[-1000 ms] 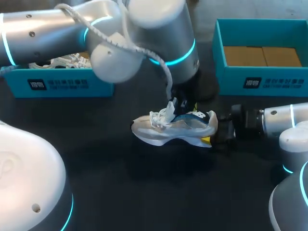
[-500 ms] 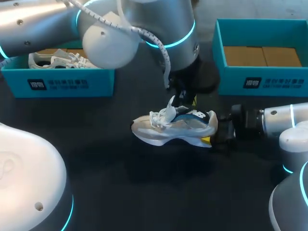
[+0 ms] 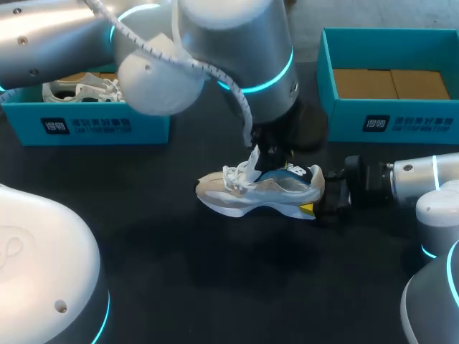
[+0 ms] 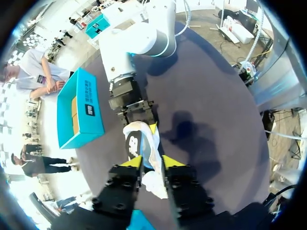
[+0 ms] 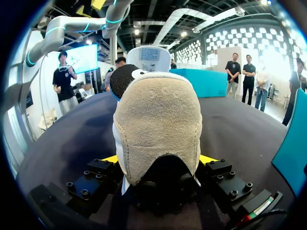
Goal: Take the shoe out of the shoebox, open the shoe tongue, remove and reinsert the insole, then place the shoe into the shoebox
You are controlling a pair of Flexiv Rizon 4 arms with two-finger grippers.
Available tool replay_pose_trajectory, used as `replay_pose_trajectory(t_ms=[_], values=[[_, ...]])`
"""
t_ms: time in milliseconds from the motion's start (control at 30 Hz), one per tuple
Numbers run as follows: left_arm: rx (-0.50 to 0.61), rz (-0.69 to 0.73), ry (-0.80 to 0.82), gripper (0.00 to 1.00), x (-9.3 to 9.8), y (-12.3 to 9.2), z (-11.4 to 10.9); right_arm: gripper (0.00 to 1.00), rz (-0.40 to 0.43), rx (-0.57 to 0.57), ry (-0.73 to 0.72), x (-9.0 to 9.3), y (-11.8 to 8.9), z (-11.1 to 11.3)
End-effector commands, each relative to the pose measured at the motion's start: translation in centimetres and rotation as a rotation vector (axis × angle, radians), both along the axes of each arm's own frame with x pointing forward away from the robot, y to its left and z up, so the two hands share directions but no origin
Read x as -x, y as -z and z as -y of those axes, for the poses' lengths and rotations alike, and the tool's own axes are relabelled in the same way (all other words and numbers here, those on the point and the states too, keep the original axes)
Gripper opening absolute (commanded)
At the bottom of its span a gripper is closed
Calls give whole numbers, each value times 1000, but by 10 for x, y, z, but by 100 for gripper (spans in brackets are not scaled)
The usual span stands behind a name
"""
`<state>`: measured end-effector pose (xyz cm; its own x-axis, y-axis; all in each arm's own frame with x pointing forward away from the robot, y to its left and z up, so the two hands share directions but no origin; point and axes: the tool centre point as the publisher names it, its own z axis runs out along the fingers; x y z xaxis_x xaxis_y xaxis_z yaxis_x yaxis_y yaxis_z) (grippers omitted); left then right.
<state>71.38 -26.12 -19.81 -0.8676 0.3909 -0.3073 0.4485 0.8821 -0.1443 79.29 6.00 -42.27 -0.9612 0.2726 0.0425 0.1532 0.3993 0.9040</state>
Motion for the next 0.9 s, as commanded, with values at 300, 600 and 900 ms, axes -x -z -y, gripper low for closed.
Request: replay_pose_trajectory(t_ms=[300,600,900], values=[[5,76,-29,88,1,22,1,0,-1,5,1,1,0,-1],[-4,139,-62,86,-8,37,6,0,-1,5,1,1,0,-1],[-13,173,-81,75,-13,63,10,0,-1,5,1,1,0,-1]])
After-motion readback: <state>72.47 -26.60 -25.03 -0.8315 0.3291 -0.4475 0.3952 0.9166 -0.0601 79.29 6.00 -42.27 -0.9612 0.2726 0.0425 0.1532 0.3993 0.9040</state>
